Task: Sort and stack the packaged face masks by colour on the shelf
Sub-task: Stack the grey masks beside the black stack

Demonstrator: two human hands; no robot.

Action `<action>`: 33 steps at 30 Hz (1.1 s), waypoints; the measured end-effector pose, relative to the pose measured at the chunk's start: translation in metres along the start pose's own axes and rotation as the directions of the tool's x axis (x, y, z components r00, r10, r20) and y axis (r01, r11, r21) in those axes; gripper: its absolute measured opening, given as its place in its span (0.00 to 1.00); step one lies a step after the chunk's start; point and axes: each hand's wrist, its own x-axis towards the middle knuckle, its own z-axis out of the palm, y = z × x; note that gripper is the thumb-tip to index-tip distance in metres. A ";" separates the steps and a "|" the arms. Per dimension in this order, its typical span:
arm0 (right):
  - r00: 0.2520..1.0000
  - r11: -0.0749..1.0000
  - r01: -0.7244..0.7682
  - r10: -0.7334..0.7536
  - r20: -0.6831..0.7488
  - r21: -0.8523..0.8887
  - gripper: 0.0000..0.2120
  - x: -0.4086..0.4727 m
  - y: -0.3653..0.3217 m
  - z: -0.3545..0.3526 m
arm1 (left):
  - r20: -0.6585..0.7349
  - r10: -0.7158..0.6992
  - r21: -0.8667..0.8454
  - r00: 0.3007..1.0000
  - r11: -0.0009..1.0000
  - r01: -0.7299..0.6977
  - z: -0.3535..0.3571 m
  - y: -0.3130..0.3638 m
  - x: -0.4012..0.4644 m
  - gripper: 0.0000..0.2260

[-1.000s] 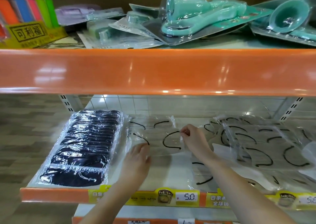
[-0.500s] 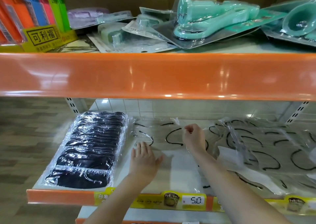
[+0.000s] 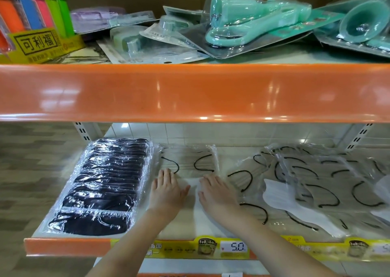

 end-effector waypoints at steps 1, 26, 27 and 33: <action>1.000 1.000 0.001 -0.001 0.015 -0.008 0.19 -0.001 -0.001 0.001 | -0.010 -0.009 -0.010 1.000 1.000 0.009 0.000 0.000 0.000 0.34; 0.983 0.986 -0.104 0.122 -0.138 0.128 0.16 -0.013 0.045 -0.035 | -0.152 0.051 -0.168 0.987 0.983 -0.076 -0.002 0.032 0.005 0.15; 0.979 0.983 -0.131 0.148 -0.140 0.126 0.16 -0.017 0.051 -0.036 | -0.165 0.060 -0.205 0.984 0.974 -0.094 -0.004 0.034 0.004 0.15; 0.953 0.955 -0.293 0.295 -0.068 0.035 0.16 -0.040 0.081 -0.038 | -0.122 0.182 -0.393 0.976 0.894 -0.215 -0.019 0.070 -0.010 0.15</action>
